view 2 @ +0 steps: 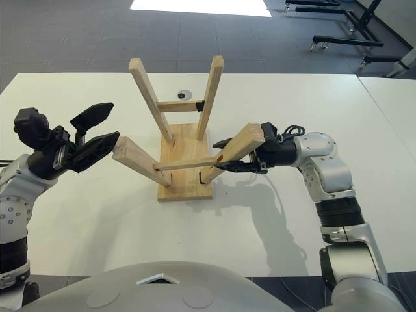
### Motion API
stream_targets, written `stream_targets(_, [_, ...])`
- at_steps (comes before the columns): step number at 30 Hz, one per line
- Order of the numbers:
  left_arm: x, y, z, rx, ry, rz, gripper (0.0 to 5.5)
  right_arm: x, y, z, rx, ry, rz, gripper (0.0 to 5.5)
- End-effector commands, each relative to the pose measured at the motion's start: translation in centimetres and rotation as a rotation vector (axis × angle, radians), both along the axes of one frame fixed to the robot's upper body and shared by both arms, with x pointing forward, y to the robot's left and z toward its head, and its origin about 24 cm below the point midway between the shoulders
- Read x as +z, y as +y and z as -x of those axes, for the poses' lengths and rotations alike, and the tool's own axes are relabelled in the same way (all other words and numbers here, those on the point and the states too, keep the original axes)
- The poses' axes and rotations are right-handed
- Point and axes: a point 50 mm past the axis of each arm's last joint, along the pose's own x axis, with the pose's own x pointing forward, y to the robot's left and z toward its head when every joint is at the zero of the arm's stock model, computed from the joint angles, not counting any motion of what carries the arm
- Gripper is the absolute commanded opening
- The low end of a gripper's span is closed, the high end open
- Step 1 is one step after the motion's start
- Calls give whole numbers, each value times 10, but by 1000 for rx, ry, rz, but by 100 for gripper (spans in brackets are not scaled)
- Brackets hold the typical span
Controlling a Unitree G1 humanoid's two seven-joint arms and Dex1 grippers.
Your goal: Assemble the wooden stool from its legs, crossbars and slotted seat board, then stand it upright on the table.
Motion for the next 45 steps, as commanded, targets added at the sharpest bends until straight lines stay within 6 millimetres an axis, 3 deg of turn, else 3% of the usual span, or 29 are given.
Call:
stream_targets(1, [-18, 2, 0, 31, 91, -74, 540, -24, 13, 9, 71, 99, 46, 205])
stream_targets(9, [-35, 26, 18, 95, 175, -136, 540, -23, 15, 10, 66, 64, 43, 205])
stream_targets(25, [-35, 17, 5, 61, 150, -155, 540, -20, 34, -1, 113, 97, 35, 205])
stream_targets(37, [-36, 18, 4, 53, 154, -164, 540, -28, 42, 0, 171, 246, 47, 205])
stream_targets(45, [-33, 19, 0, 45, 149, -179, 540, -31, 49, 2, 196, 197, 88, 206])
